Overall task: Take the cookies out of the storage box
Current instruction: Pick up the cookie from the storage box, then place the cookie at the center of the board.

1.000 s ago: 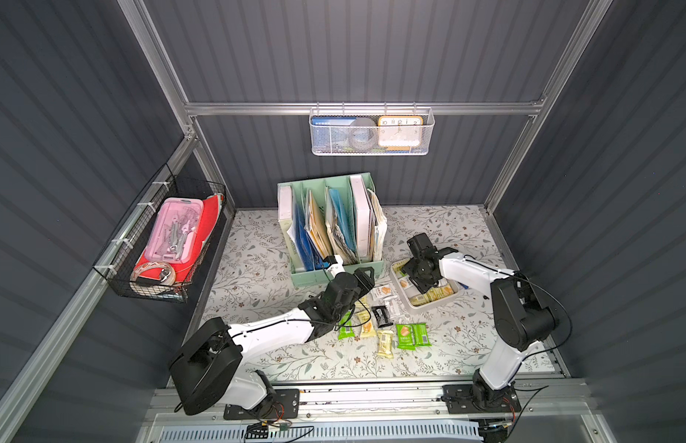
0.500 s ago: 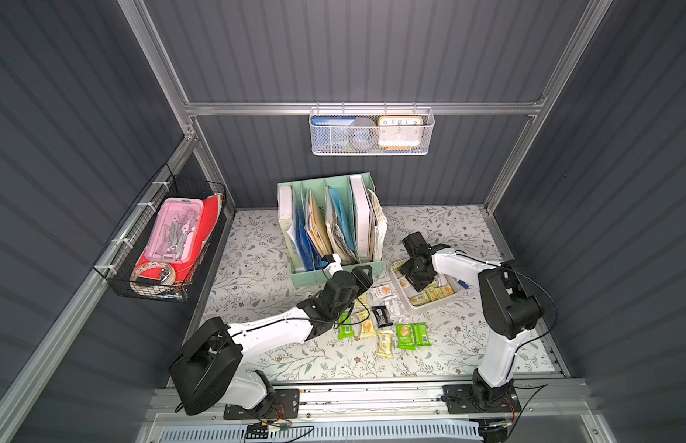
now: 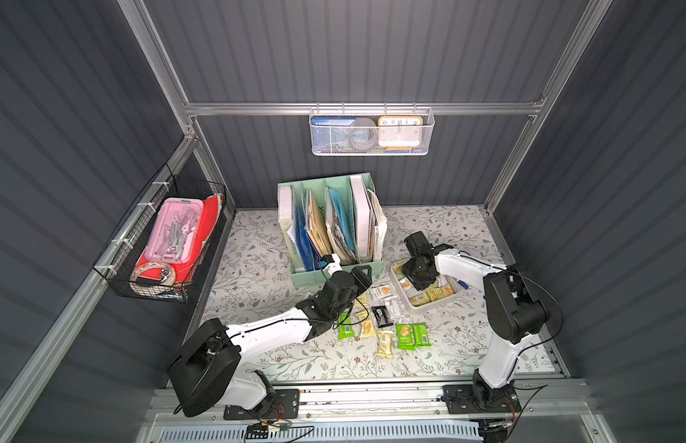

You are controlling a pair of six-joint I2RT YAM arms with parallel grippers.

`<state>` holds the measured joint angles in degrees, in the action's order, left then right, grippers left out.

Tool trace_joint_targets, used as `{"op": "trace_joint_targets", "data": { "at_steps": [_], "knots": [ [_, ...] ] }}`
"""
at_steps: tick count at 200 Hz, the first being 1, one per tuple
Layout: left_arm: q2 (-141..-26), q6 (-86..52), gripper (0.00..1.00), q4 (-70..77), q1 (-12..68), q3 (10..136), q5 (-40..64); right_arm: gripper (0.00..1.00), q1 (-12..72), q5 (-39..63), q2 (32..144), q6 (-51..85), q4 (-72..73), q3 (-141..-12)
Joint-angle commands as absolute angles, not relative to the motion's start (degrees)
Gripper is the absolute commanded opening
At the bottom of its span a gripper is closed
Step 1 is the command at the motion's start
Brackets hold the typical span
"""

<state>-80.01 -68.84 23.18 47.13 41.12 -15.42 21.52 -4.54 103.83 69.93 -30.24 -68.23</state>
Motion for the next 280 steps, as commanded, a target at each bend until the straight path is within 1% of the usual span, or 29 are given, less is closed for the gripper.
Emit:
{"op": "trace_joint_targets", "data": {
  "at_steps": [1, 42, 76, 90, 118, 138, 176, 209, 247, 280],
  "knots": [
    [-78.4, -69.2, 0.61, 22.2, 46.7, 40.2, -16.2, 0.45, 21.4, -6.7, 99.9, 69.0, -31.9, -66.9],
    [-77.0, -70.1, 0.61, 19.9, 46.5, 39.8, -17.4, 0.43, 21.3, -7.4, 93.4, 65.0, -34.0, -65.6],
    [-74.6, -72.8, 0.6, 18.0, 46.1, 37.7, -19.5, 0.42, 21.7, -3.0, 87.1, 58.3, -33.9, -62.8],
    [-73.6, -74.1, 0.6, 16.9, 46.0, 36.9, -20.4, 0.41, 22.7, -2.7, 84.7, 56.1, -35.6, -61.6],
    [-71.4, -75.4, 0.6, 15.4, 45.5, 35.0, -22.1, 0.4, 27.2, -2.9, 80.8, 52.8, -39.2, -59.6],
    [-69.5, -76.0, 0.6, 13.5, 45.0, 34.1, -23.4, 0.4, 33.4, -3.8, 79.8, 52.5, -41.9, -59.1],
    [-65.1, -77.8, 0.6, 9.3, 44.3, 32.0, -26.1, 0.39, 46.7, -3.8, 82.4, 56.1, -43.7, -59.7],
    [-59.7, -80.3, 0.59, 6.7, 44.3, 28.7, -28.7, 0.4, 55.6, -2.0, 87.9, 59.8, -42.4, -61.2],
    [-53.7, -81.7, 0.59, 3.1, 44.2, 26.0, -29.8, 0.4, 62.0, 0.1, 96.5, 60.9, -41.9, -65.8],
    [-48.2, -82.8, 0.59, 0.2, 44.3, 23.9, -31.0, 0.41, 64.1, 1.5, 103.0, 60.6, -42.0, -69.0]
  ]
}}
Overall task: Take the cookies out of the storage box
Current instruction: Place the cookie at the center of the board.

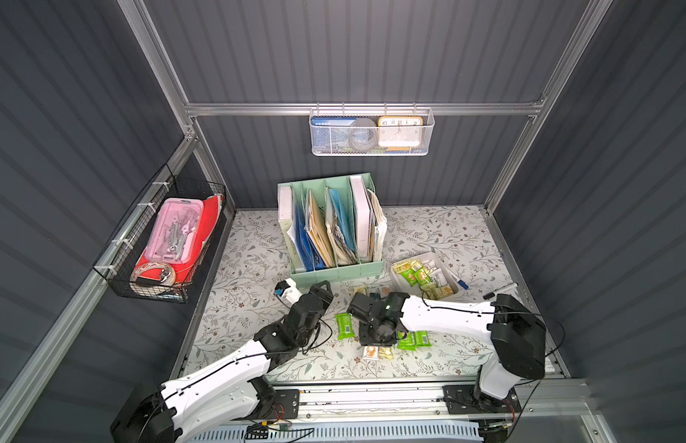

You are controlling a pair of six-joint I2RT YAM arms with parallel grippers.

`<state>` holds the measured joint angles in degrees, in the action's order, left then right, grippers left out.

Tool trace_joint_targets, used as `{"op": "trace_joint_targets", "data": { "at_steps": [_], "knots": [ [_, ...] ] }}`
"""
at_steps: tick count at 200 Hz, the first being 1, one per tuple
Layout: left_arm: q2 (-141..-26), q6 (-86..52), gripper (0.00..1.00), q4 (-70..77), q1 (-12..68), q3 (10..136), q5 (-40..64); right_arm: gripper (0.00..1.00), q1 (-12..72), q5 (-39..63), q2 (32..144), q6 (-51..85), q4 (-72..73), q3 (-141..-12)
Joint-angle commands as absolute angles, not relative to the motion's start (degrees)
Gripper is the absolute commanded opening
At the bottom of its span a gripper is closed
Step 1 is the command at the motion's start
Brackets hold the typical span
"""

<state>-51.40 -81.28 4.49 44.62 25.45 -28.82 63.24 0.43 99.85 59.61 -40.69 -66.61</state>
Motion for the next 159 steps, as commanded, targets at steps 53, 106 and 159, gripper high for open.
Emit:
{"op": "trace_joint_targets", "data": {
  "at_steps": [53, 106, 159],
  "knots": [
    [-44.1, -83.4, 0.58, -2.5, 44.2, 22.2, -30.6, 0.45, 64.2, -0.2, 108.3, 58.4, -44.5, -72.2],
    [-46.4, -81.8, 0.58, 1.8, 44.2, 21.9, -29.3, 0.59, 64.2, -2.6, 104.9, 58.0, -47.5, -73.1],
    [-54.9, -72.2, 0.59, 9.4, 44.2, 27.9, -23.8, 0.59, 61.8, -14.8, 88.1, 52.4, -47.2, -68.0]
  ]
}}
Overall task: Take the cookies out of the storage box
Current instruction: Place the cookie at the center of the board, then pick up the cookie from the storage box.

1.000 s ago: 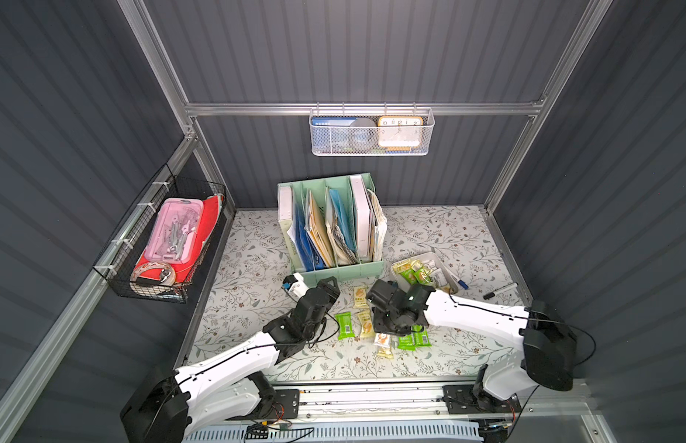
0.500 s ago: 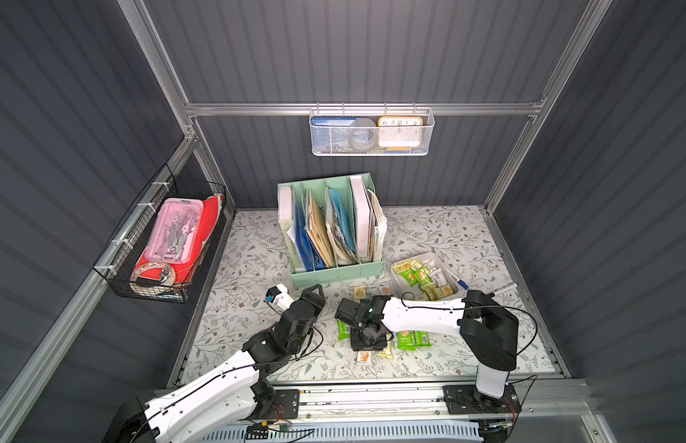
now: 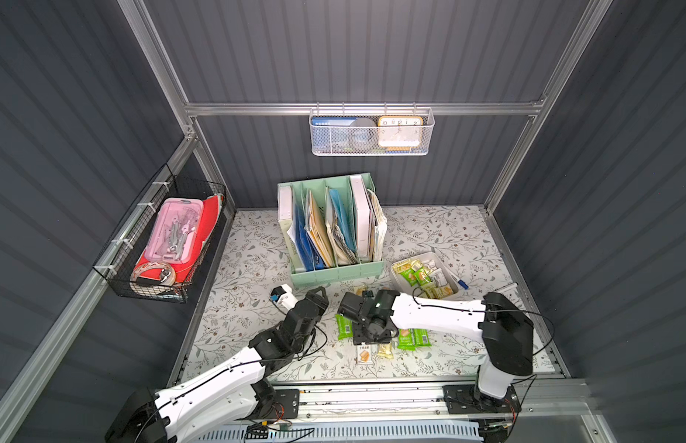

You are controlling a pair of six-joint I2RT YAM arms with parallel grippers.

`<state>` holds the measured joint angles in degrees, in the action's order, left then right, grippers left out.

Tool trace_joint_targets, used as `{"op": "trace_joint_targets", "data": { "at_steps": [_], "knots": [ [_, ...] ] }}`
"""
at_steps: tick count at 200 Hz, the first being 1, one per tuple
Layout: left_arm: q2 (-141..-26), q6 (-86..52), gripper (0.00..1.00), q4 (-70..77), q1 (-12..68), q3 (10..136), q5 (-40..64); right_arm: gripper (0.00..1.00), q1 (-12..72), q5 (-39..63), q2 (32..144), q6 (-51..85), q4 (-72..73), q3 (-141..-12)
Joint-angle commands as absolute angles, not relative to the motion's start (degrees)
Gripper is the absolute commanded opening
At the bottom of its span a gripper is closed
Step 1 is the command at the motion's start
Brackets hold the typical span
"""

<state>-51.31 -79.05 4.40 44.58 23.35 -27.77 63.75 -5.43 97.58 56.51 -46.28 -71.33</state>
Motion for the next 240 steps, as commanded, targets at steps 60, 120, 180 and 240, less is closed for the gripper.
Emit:
{"op": "trace_joint_targets", "data": {
  "at_steps": [60, 120, 180, 240],
  "knots": [
    [-69.9, -63.9, 0.59, 15.4, 44.5, 37.8, -15.3, 0.58, 42.7, -17.1, 66.9, 36.9, -43.8, -57.0],
    [-89.7, -59.7, 0.59, 15.7, 51.0, 53.4, -10.8, 0.57, 25.4, -14.1, 62.3, 30.0, -46.2, -56.2],
    [-108.2, -59.4, 0.59, 7.4, 53.8, 72.1, -8.9, 0.55, 15.1, -10.2, 56.5, 34.0, -45.1, -52.1],
    [-121.9, -57.4, 0.58, 0.2, 53.7, 89.1, -8.0, 0.54, 13.8, -9.2, 52.2, 34.6, -44.9, -50.0]
  ]
}}
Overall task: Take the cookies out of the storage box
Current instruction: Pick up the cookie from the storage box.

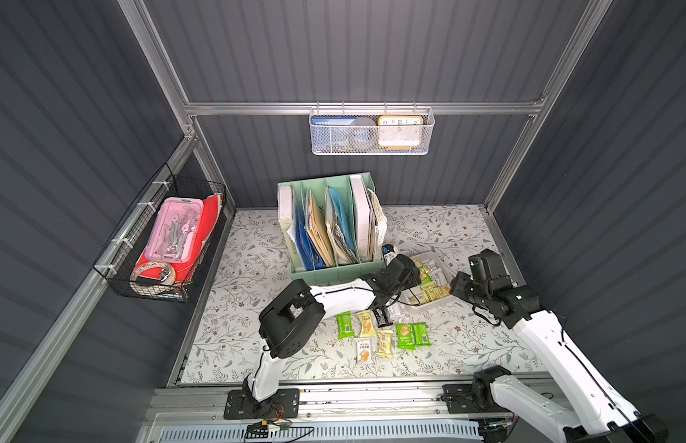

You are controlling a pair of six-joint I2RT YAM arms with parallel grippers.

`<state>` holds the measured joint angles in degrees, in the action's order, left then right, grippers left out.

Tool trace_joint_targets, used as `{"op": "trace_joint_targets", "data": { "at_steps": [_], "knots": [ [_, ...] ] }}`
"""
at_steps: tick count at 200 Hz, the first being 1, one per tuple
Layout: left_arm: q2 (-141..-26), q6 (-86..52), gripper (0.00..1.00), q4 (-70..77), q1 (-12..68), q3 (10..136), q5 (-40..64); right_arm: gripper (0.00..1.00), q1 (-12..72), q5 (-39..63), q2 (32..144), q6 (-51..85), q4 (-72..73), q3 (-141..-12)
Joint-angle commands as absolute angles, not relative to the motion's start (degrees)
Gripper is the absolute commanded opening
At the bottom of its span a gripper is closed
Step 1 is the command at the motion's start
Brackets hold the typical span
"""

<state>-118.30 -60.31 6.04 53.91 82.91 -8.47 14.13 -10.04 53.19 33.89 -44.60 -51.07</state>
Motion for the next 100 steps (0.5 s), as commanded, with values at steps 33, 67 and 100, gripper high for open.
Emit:
{"op": "trace_joint_targets", "data": {
  "at_steps": [33, 67, 100],
  "knots": [
    [-127.2, -56.9, 0.52, -4.3, 53.6, 95.4, -10.2, 0.54, 13.6, -8.2, 51.9, 35.0, -44.4, -49.0],
    [-130.1, -56.9, 0.49, -7.5, 53.5, 99.3, -12.6, 0.54, 13.5, -7.6, 51.4, 35.2, -44.1, -48.5],
    [-132.1, -57.4, 0.49, -8.0, 53.4, 100.7, -11.9, 0.54, 13.5, -7.2, 50.9, 35.3, -44.1, -48.0]
  ]
}}
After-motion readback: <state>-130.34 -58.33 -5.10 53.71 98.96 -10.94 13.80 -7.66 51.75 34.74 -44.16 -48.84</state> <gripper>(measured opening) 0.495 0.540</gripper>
